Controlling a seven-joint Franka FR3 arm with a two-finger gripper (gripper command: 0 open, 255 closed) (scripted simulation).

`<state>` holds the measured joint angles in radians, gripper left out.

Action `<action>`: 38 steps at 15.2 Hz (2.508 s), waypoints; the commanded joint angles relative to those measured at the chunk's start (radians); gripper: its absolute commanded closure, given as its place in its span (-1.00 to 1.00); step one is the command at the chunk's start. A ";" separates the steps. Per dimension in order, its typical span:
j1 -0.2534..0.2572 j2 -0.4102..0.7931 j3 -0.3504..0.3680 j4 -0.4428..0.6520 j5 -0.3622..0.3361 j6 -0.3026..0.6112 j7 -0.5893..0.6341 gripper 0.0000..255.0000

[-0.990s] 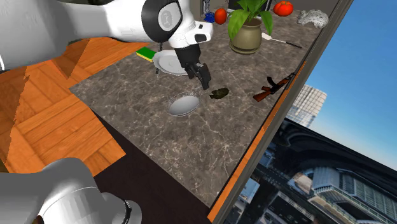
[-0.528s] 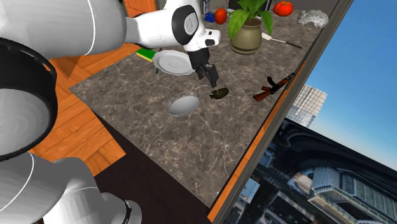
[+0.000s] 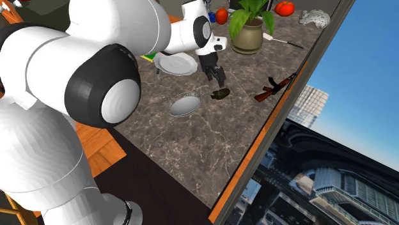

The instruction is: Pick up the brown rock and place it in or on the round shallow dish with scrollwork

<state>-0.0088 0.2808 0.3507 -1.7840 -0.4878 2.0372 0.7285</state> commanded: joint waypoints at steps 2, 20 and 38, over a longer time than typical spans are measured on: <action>0.006 0.047 -0.009 0.019 -0.025 0.021 0.018 -1.00; 0.000 0.074 -0.020 -0.002 -0.045 0.067 0.030 1.00; -0.192 -0.045 0.024 -0.276 0.236 0.428 -0.251 -1.00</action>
<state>-0.2009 0.2348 0.3751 -2.0587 -0.2511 2.4621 0.4769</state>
